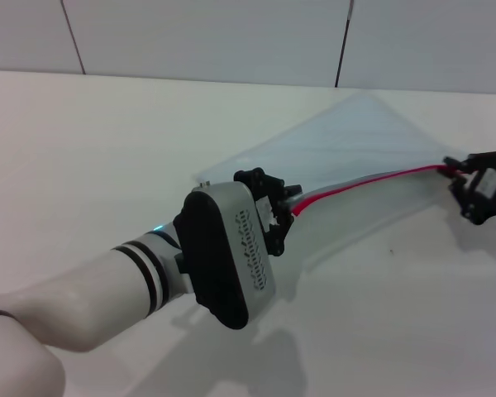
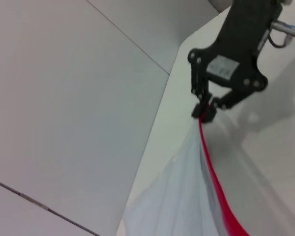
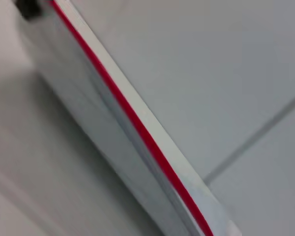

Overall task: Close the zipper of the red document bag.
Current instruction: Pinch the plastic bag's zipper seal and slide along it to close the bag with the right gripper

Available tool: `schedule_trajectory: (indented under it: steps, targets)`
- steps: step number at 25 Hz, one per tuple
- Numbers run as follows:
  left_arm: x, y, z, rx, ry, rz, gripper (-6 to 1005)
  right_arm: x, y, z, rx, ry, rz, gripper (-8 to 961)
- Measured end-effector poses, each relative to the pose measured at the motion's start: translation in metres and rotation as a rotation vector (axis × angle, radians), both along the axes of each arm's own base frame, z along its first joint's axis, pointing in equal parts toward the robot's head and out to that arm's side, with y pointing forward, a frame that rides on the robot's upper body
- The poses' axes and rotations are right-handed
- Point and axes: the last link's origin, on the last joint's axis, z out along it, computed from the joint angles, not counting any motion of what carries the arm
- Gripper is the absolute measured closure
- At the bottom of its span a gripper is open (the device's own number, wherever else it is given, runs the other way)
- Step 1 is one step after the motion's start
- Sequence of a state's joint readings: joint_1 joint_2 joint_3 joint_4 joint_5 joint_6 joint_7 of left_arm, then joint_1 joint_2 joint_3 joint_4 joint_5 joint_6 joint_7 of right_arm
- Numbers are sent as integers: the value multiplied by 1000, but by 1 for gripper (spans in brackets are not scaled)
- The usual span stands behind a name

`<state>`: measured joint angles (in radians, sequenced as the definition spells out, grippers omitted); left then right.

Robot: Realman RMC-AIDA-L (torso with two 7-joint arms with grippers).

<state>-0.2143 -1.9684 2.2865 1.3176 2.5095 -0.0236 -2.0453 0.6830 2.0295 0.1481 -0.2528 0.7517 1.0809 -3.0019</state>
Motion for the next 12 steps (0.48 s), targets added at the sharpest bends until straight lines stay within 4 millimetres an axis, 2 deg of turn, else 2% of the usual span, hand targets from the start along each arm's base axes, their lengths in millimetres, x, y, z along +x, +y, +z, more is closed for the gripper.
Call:
schedule_trajectory:
  steps: [6, 12]
  targets:
    - [-2, -2, 0, -1, -2, 9, 949, 21, 4, 20, 109, -17, -111, 826]
    - [-4, -2, 0, 3, -3, 12, 949, 34, 4, 30, 176, -11, -192, 807]
